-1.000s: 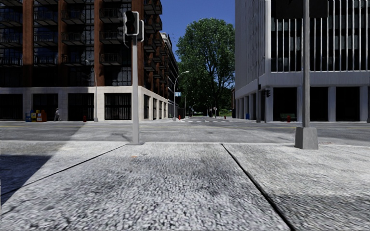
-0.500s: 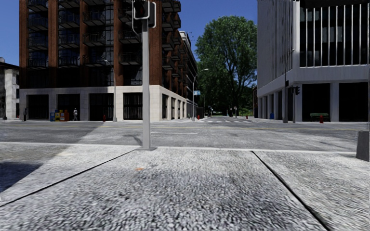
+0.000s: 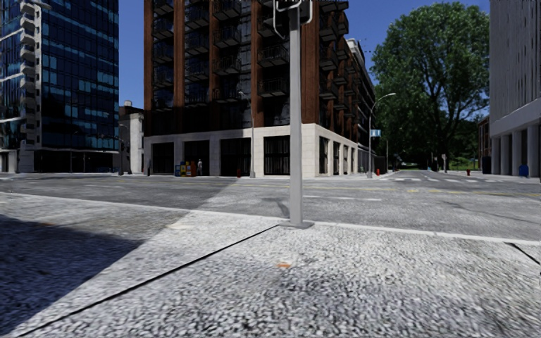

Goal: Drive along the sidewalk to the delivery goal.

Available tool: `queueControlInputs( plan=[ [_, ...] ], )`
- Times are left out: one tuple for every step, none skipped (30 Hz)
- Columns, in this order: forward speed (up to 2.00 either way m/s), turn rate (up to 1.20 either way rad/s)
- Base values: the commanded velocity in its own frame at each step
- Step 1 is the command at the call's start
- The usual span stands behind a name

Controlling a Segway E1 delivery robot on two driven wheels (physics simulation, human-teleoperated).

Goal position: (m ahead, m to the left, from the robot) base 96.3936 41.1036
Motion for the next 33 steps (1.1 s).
queueControlInputs(
  plan=[
    [1.11,0.85],
    [1.13,0.85],
    [1.13,0.85],
    [1.2,0.85],
    [1.31,0.85],
    [1.44,0.85],
    [1.44,0.85],
    [1.57,0.85],
    [1.67,0.85],
    [1.72,0.85],
    [1.72,0.85],
    [1.76,0.85],
    [1.8,0.85],
    [1.88,0.85],
    [1.9,0.85],
    [1.9,0.85],
    [1.91,0.85],
    [1.91,0.85],
    [1.91,0.85],
    [1.91,0.85],
    [1.91,0.85],
    [1.91,0.84],
    [1.91,0.8],
    [1.91,0.79],
    [1.91,0.79],
    [1.91,0.79],
    [1.91,0.79],
    [1.91,0.75],
    [1.91,0.0],
    [1.91,0.0],
    [1.91,0.0],
    [1.91,0.0],
    [1.91,0.0]
  ],
)
